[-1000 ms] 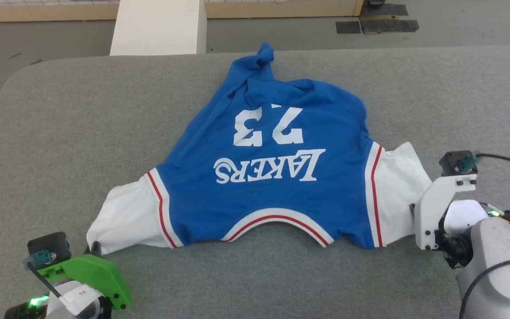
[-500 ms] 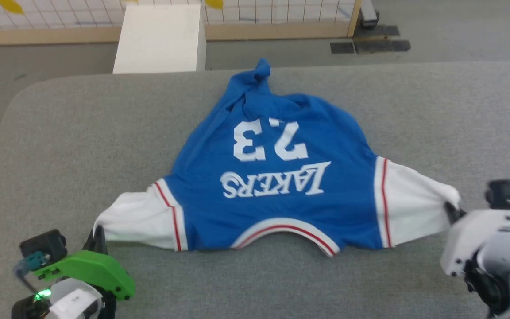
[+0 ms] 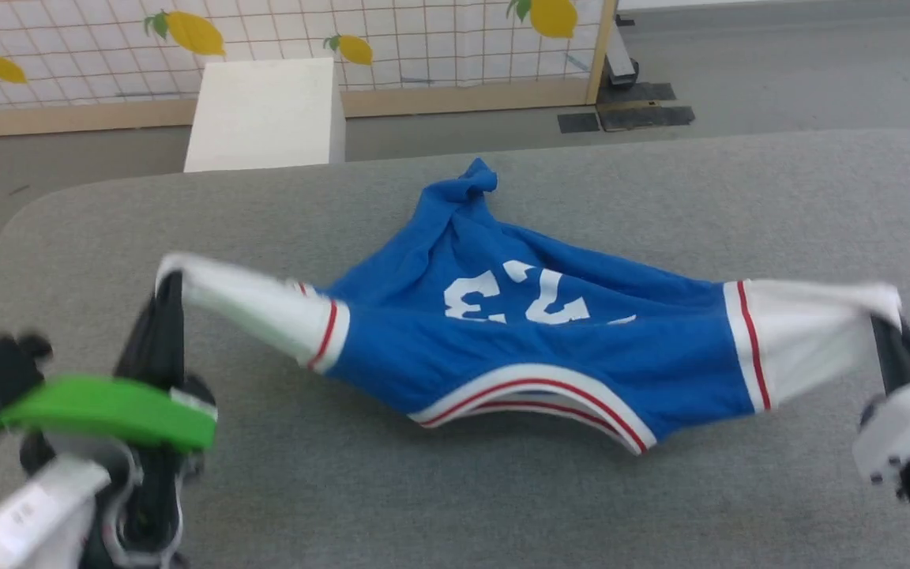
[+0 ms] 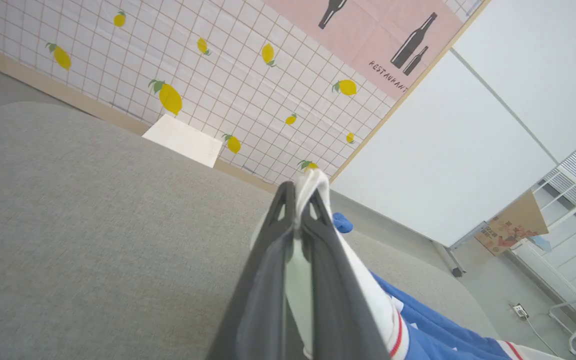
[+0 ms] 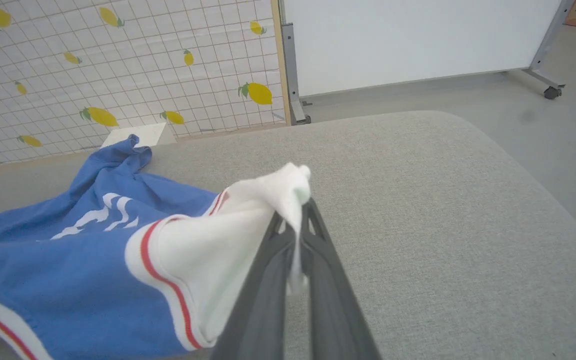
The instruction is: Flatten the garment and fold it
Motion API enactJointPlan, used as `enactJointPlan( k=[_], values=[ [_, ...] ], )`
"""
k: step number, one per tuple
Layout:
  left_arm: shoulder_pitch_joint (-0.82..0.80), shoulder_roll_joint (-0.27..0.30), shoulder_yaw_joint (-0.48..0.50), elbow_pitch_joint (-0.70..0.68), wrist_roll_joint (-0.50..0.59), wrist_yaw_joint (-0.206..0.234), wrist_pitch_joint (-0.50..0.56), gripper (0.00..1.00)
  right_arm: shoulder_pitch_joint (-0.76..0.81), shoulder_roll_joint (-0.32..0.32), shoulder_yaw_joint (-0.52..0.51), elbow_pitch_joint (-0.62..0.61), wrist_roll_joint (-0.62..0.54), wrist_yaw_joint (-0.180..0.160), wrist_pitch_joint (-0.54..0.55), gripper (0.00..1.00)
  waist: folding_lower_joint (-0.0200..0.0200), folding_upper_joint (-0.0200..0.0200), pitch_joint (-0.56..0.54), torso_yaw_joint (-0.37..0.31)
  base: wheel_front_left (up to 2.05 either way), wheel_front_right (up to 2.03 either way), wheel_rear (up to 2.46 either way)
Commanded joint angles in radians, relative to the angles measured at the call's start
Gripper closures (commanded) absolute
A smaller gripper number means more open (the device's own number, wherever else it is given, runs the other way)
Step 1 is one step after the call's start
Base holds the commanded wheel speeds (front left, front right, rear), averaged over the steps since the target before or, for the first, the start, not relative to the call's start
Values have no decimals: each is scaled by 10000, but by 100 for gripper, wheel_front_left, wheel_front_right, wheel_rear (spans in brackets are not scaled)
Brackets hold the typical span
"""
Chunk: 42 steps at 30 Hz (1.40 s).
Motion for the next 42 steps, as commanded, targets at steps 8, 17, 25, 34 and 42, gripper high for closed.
enactJointPlan(
  k=[8,17,25,34,42],
  values=[
    [-4214,83,-359,476,-248,-82,1408,100,-4025,-223,1401,661,-583,-13,1314,100,0,64,1440,-195,0,0,0],
    [-9930,-5,-571,3584,796,-70,1478,100,-9767,-485,2118,4164,-845,-13,488,100,0,64,4022,-516,0,0,0],
    [-13293,-411,101,5323,1330,-659,-870,100,-13559,-262,1187,5766,-2139,-13,-2858,100,0,64,4888,-639,0,0,0],
    [-13440,-543,268,6800,1110,-1630,-1702,100,-14153,-135,914,7481,-2795,-13,-4217,100,0,64,4699,-489,0,0,0],
    [-11078,-124,-370,7890,1357,-2166,-1375,100,-12225,-272,1535,8720,-2067,-13,-4154,100,0,64,4251,-429,0,0,0]
  ],
)
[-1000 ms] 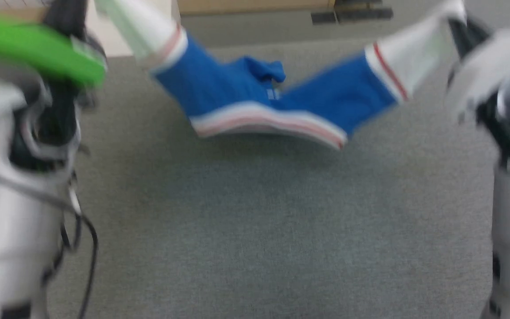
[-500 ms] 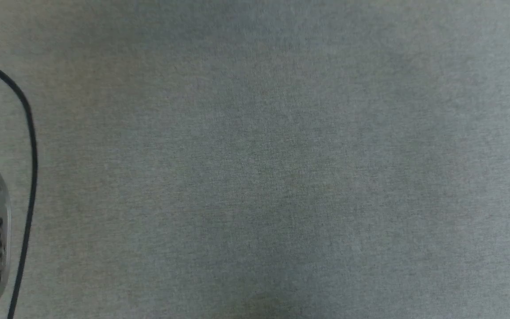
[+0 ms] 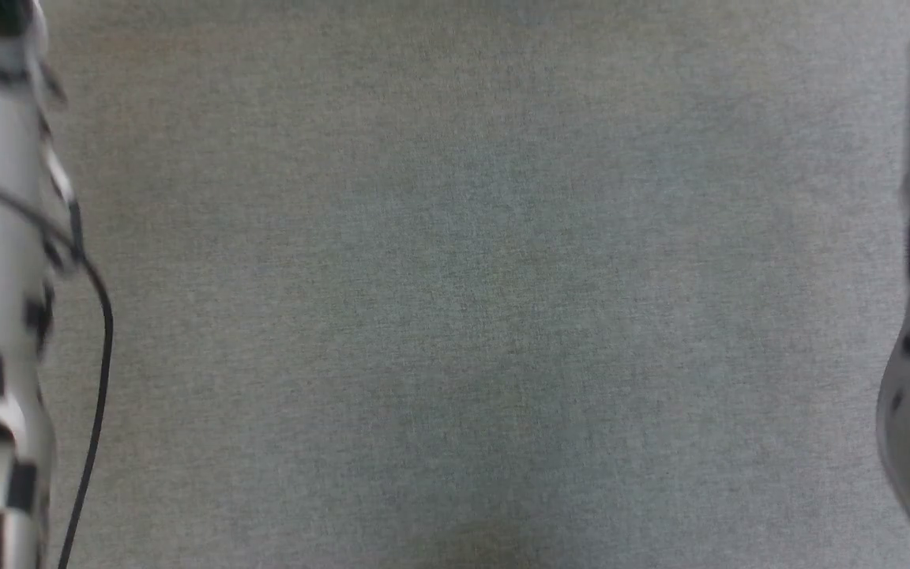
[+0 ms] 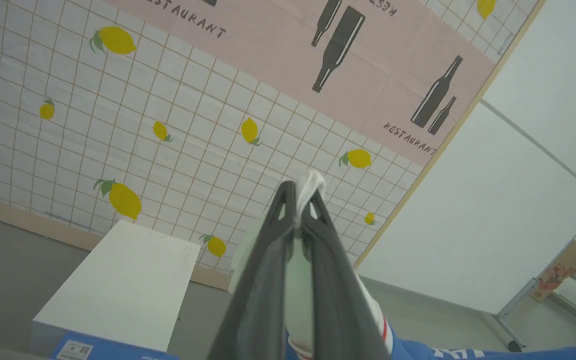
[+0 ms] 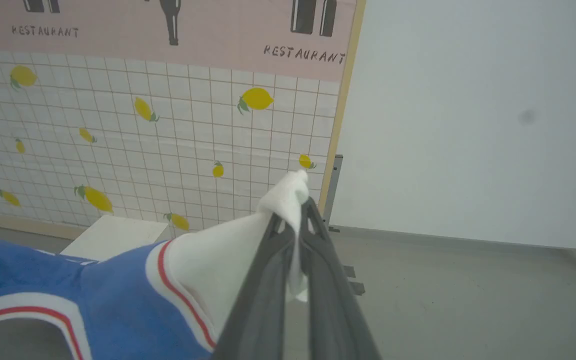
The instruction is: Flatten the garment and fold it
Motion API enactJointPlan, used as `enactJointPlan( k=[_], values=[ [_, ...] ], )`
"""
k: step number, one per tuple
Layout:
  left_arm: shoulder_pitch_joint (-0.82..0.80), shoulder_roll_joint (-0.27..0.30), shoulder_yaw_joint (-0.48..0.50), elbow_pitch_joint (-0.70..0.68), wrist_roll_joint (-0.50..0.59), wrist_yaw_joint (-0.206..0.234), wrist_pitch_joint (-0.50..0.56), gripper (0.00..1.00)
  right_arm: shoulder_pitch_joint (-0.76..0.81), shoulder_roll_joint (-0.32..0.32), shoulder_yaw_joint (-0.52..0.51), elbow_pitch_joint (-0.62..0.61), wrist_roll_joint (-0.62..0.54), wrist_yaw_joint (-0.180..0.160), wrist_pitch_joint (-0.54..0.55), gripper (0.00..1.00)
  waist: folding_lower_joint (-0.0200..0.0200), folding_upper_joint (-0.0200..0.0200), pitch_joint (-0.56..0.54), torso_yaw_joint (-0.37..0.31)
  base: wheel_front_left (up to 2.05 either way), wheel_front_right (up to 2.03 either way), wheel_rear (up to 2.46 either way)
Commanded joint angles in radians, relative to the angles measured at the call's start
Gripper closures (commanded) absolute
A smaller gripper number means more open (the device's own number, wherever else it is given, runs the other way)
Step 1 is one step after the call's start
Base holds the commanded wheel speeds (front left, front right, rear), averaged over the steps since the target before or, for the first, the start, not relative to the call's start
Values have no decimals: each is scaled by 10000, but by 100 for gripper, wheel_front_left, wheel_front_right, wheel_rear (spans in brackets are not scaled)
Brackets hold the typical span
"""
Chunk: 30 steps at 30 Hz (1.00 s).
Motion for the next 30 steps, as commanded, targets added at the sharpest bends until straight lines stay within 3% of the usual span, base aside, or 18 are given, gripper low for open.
enactJointPlan(
  k=[1,9,13,19,30],
  values=[
    [623,145,-139,82,78,-104,98,100,526,-86,160,101,261,-13,121,100,-2,64,-301,27,0,0,0],
    [4468,441,-941,-333,190,-70,782,100,4162,-719,782,-619,1716,-13,1602,100,-2,64,-1679,302,0,0,0],
    [7179,283,-999,-1135,-292,372,1013,100,7253,-859,291,-2200,2315,-13,2608,100,-2,64,-2524,524,0,0,0],
    [10052,317,-1015,-2351,-912,924,1544,100,10563,-343,-690,-4346,2458,-13,3794,100,-2,64,-3376,602,0,0,0],
    [13333,957,-801,-4445,-1511,2310,2596,100,13973,203,-2189,-6802,2139,-13,5633,100,-2,64,-4219,793,0,0,0]
  ],
)
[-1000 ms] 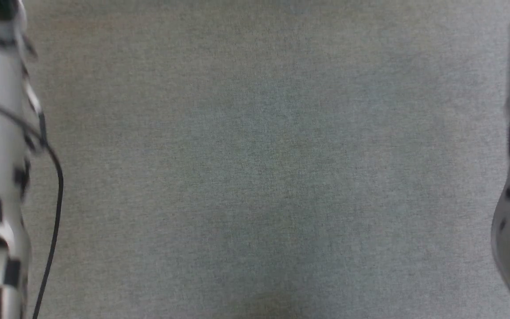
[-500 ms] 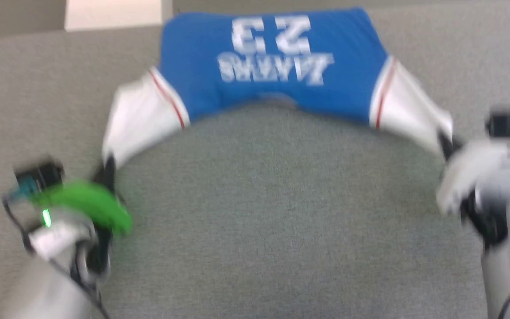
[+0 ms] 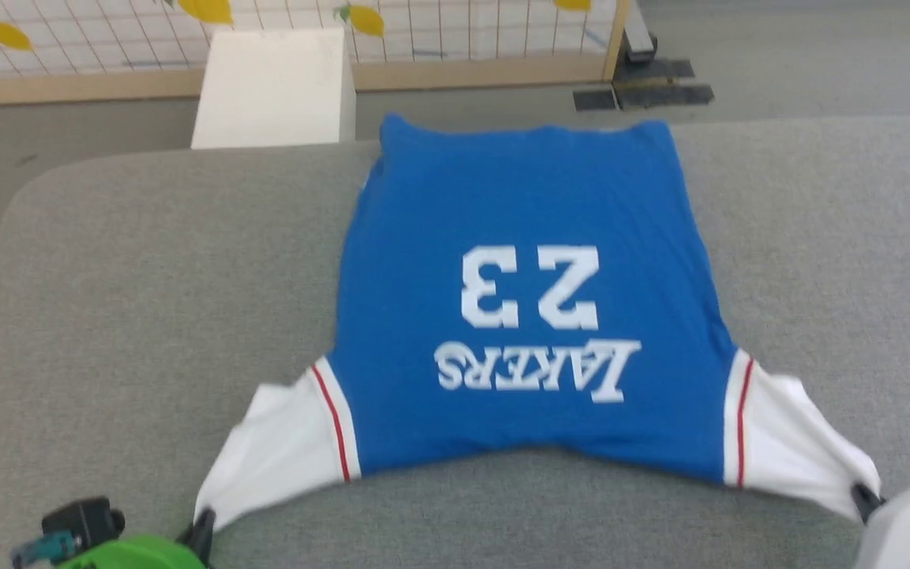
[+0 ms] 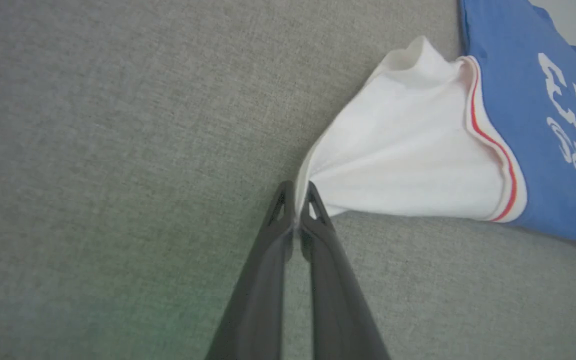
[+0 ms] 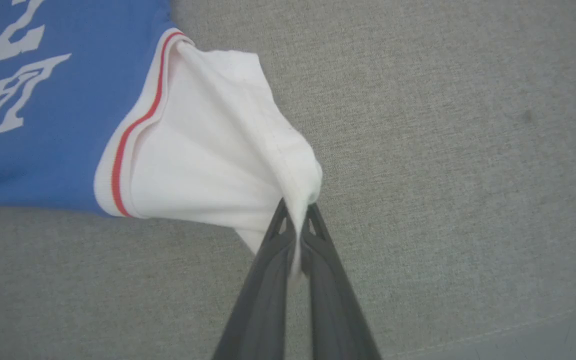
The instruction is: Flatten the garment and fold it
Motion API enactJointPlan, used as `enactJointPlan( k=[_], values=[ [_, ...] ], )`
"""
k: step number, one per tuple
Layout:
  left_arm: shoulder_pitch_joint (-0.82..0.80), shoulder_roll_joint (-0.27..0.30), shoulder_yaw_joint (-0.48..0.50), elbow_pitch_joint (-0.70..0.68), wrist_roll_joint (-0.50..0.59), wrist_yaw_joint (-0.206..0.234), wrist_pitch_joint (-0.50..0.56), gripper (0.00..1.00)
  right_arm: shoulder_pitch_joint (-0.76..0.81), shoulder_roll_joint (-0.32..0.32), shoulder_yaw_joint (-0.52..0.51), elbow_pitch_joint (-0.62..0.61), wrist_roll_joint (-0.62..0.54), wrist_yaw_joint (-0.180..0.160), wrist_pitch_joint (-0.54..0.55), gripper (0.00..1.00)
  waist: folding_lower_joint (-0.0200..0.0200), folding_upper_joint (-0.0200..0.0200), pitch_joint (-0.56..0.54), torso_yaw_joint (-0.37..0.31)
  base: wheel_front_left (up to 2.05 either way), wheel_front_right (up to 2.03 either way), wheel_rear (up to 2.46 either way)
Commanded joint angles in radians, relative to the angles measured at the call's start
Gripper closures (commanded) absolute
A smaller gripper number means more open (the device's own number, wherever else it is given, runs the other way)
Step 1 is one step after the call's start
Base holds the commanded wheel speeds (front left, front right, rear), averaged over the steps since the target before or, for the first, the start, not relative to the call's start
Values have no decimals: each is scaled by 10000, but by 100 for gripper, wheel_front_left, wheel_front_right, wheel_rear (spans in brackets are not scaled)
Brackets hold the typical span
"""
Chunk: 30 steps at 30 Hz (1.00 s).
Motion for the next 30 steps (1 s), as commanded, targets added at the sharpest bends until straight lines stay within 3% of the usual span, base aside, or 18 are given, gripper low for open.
enactJointPlan(
  k=[1,11,22,28,30],
  values=[
    [444,176,85,-167,-140,231,119,100,297,-2,-221,-224,61,-17,166,100,1,63,-232,141,0,0,0],
    [1838,493,-75,-853,-271,1099,887,100,1405,8,-1333,81,236,-17,586,100,1,63,-331,415,0,0,0],
    [1231,239,-619,-771,-74,1019,1163,100,628,10,-550,2320,73,-17,-240,100,1,63,-139,543,0,0,0],
    [1102,227,-726,-780,-67,870,1199,100,509,10,-586,2598,-87,-17,-215,98,1,63,-140,551,0,0,0],
    [1102,228,-748,-815,-70,842,1203,100,568,10,-727,2321,-93,-17,-323,3,1,63,-151,577,0,0,0]
  ],
)
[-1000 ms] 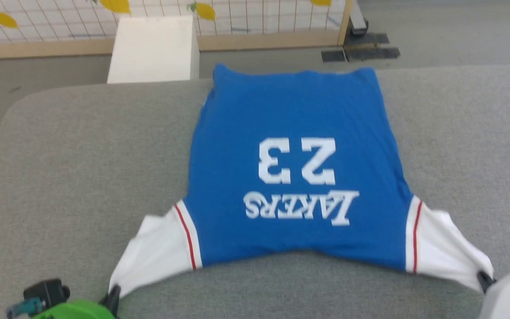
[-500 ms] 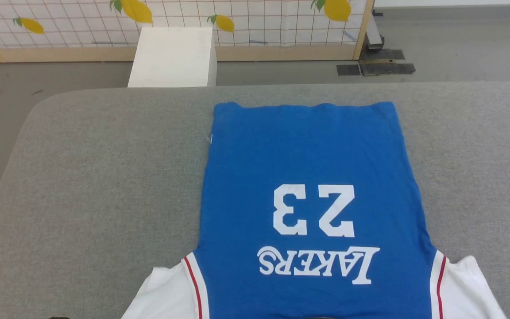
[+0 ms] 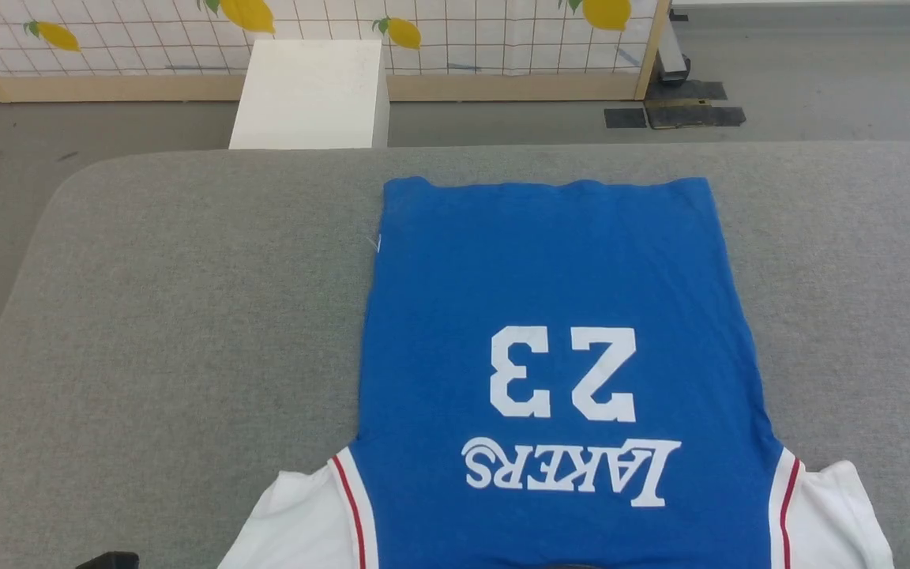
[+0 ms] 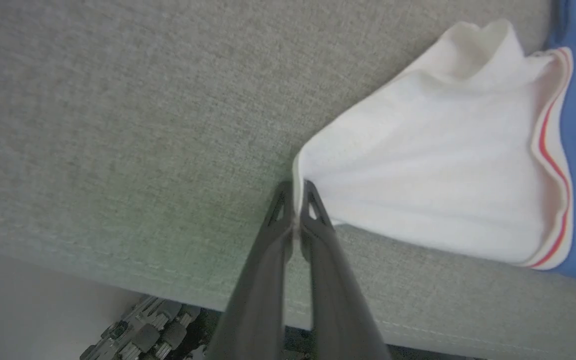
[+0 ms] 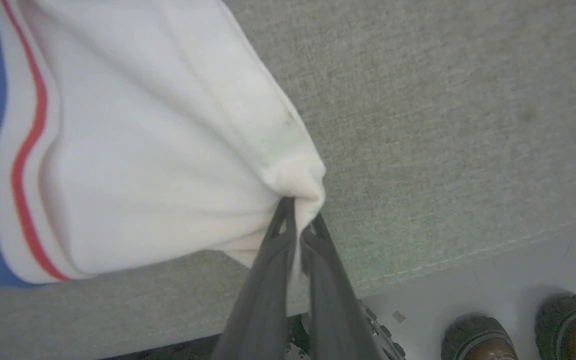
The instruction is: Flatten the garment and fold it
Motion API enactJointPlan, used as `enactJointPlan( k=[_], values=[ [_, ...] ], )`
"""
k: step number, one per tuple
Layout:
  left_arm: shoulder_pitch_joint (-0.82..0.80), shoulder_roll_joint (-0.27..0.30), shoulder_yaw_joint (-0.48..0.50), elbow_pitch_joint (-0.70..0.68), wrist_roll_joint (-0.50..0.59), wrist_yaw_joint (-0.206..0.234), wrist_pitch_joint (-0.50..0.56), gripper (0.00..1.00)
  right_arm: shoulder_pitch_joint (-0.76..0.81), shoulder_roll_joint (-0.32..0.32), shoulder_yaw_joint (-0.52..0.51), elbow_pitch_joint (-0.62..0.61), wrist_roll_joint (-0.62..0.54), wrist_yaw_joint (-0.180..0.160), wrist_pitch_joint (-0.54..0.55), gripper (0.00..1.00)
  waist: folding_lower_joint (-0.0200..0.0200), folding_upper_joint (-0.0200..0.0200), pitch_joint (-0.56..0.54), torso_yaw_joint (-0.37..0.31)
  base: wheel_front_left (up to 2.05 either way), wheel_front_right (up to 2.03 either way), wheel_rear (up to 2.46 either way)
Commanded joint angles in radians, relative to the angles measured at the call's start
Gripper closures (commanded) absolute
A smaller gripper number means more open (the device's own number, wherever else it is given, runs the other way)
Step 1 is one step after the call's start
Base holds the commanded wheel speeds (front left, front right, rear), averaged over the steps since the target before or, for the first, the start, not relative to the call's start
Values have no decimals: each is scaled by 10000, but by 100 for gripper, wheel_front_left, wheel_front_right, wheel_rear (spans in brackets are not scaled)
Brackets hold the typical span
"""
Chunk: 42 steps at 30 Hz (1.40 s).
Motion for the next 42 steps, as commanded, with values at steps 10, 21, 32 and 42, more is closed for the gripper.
enactJointPlan(
  k=[10,21,32,42],
  values=[
    [-285,20,-179,-200,219,-58,70,100,-902,75,-15,-1792,515,-15,-2270,0,1,64,15,266,0,0,0],
    [-911,-41,-266,-445,363,-170,46,100,-4759,59,653,736,-62,-15,-5373,0,1,64,1057,859,0,0,0],
    [-1685,-101,-236,-797,535,-273,-93,100,-9281,-1135,534,3807,-893,-15,-3843,0,1,64,2885,1578,0,0,0],
    [-2200,-381,-309,-783,574,-492,-343,100,-11503,-1762,55,5145,-2498,-15,-801,0,1,64,4198,2084,0,0,0]
  ],
)
